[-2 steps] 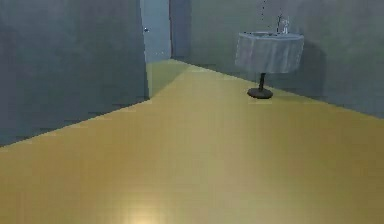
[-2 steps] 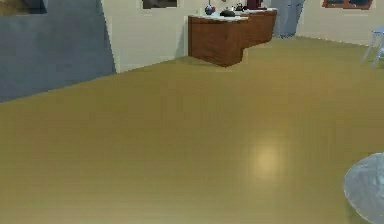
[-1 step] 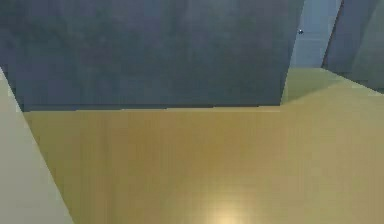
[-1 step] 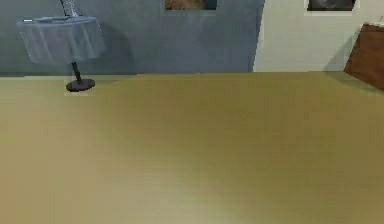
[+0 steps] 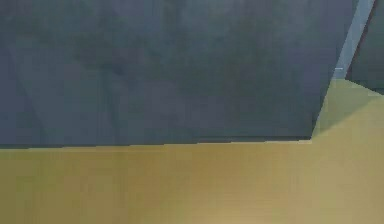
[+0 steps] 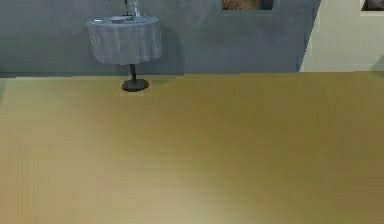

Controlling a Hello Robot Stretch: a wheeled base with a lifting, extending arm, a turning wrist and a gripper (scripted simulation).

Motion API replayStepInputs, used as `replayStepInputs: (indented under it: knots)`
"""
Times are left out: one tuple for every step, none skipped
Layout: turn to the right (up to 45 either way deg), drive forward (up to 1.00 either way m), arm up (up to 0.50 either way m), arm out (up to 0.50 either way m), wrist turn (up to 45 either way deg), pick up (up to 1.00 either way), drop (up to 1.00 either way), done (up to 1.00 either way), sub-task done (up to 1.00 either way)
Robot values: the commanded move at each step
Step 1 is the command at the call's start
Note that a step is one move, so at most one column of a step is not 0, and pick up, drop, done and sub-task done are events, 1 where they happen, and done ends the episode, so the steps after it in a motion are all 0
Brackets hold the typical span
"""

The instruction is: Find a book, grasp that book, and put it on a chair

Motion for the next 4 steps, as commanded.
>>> replayStepInputs:
  knots:
    - [-45.0,0.0,0.0,0.0,0.0,0.0,0.0,0.0,0.0]
    - [0.0,0.45,0.0,0.0,0.0,0.0,0.0,0.0,0.0]
    - [-42.0,0.0,0.0,0.0,0.0,0.0,0.0,0.0,0.0]
    - [0.0,0.2,0.0,0.0,0.0,0.0,0.0,0.0,0.0]
